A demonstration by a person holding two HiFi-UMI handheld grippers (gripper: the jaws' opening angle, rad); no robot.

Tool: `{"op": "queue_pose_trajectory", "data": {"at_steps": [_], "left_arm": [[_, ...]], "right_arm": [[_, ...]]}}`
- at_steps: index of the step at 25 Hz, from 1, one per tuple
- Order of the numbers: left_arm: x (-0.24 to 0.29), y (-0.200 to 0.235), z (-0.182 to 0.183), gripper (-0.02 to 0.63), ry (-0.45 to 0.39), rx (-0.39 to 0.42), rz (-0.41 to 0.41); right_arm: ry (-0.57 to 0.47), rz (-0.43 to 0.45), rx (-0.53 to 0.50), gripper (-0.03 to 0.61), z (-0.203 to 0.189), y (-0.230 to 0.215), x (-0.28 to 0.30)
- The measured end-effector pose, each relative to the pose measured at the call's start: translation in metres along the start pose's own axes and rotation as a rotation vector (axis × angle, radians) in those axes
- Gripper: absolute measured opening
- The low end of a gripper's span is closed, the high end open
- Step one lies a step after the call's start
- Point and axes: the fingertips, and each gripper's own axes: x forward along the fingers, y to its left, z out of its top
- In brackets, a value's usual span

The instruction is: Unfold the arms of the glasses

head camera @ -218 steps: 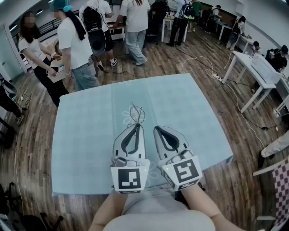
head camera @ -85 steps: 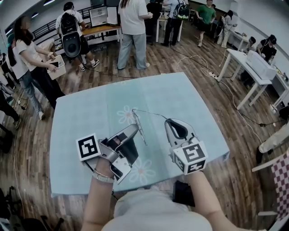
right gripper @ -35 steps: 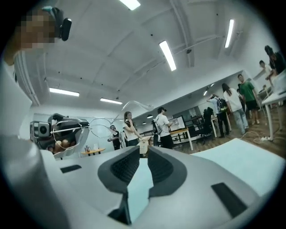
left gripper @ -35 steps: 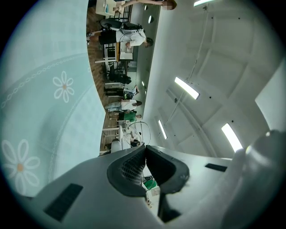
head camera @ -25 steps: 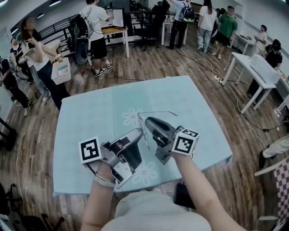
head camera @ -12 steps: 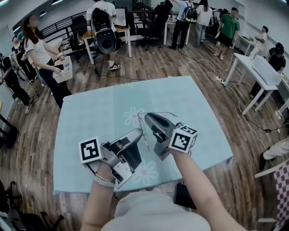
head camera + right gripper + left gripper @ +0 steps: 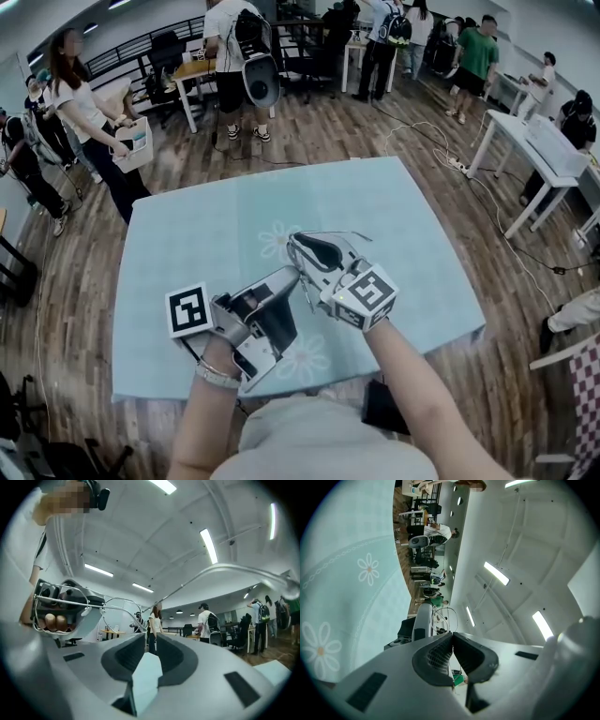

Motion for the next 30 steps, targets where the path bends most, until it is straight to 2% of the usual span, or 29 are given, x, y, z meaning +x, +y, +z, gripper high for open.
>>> {"op": "queue_pose_trajectory", "data": {"at_steps": [4, 9, 13, 20, 30], "left_arm": [[-0.001, 0.001, 0.002, 0.011, -0.004, -0.007, 0.004], [-0.005, 0.004, 0.003, 0.011, -0.004, -0.019, 0.007], [-0.005, 0.007, 0.003, 0.011, -0.001, -0.030, 0.007], [-0.004, 0.005, 0.003, 0.011, -0.008, -0.031, 0.008], [-0.005, 0.006, 0.000, 0.011, -0.009, -0.032, 0.007]], "right_arm": [[0.021, -0.008, -0.061, 0.064, 0.003, 0.001, 0.003], [0.028, 0.014, -0.201, 0.049, 0.001, 0.010, 0.007], [0.049, 0.004, -0.268, 0.043, -0.001, 0.010, 0.007], [0.043, -0.015, -0.277, 0.026, 0.003, 0.005, -0.001], [-0.006, -0.068, -0.204, 0.026, 0.007, -0.006, -0.018]]}}
